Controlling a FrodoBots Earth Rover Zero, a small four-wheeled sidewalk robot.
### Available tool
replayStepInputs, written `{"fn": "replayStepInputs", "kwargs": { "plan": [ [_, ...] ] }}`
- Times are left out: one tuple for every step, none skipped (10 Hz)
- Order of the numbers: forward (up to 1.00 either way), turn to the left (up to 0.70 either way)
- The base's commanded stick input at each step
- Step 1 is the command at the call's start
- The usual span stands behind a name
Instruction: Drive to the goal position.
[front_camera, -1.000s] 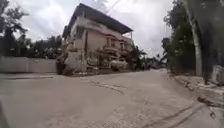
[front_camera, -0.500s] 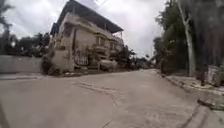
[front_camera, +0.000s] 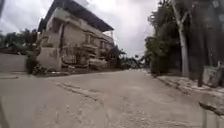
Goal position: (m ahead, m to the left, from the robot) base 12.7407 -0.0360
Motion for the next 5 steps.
{"fn": "replayStepInputs", "kwargs": {
  "plan": [
    [0.85,-0.31],
    [0.85,-0.31],
    [0.85,-0.30],
    [0.98,0.00],
    [1.00,0.04]
  ]
}}
